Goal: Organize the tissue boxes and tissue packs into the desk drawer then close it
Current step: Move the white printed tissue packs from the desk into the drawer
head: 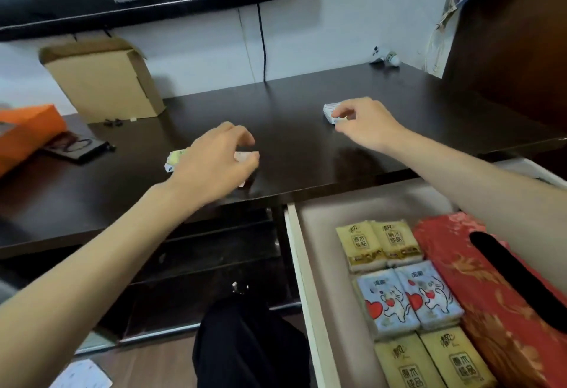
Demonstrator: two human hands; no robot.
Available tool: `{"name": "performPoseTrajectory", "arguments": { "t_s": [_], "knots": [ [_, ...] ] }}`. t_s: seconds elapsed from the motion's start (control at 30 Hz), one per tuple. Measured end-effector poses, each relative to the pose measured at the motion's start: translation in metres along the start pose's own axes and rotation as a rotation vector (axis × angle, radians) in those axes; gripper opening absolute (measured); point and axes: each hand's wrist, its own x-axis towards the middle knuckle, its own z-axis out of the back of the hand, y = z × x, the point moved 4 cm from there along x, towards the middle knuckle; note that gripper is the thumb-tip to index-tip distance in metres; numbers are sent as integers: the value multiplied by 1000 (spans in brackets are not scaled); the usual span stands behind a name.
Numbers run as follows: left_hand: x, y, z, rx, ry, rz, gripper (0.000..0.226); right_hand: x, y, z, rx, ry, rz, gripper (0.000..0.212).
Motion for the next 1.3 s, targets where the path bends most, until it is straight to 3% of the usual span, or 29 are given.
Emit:
{"name": "performPoseTrajectory", "arguments": {
  "t_s": [0.13,0.23,0.33,0.37,0.53,0.67,0.77,0.97,1.13,1.3],
  "knots": [
    [25,34,-8,-7,45,118,39,42,-5,-29,-232,53,-89,42],
    [25,50,-16,-145,213,113,57,54,-7,-42,-344,88,-119,47],
    [13,63,-21,-161,310,70,71,48,4,-46,-353,97,-18,17],
    [10,66,-23,-146,320,55,74,43,9,-47,-338,121,29,15],
    [0,71,-32,-141,281,44,70,-8,25,-42,-338,248,299,16],
    [3,61,-36,-124,257,38,67,-38,24,-31,-239,309,376,25],
    [6,55,-37,-82,264,23,66,-41,27,-28,-142,343,396,22],
    [8,46,-35,-89,336,12,65,-27,28,-31,-156,420,298,58],
    [3,41,-31,-128,318,17,61,-22,31,-36,-124,447,282,52],
    [-12,19,-29,-215,288,31,70,-45,27,-14,-58,421,294,59]
  ]
}}
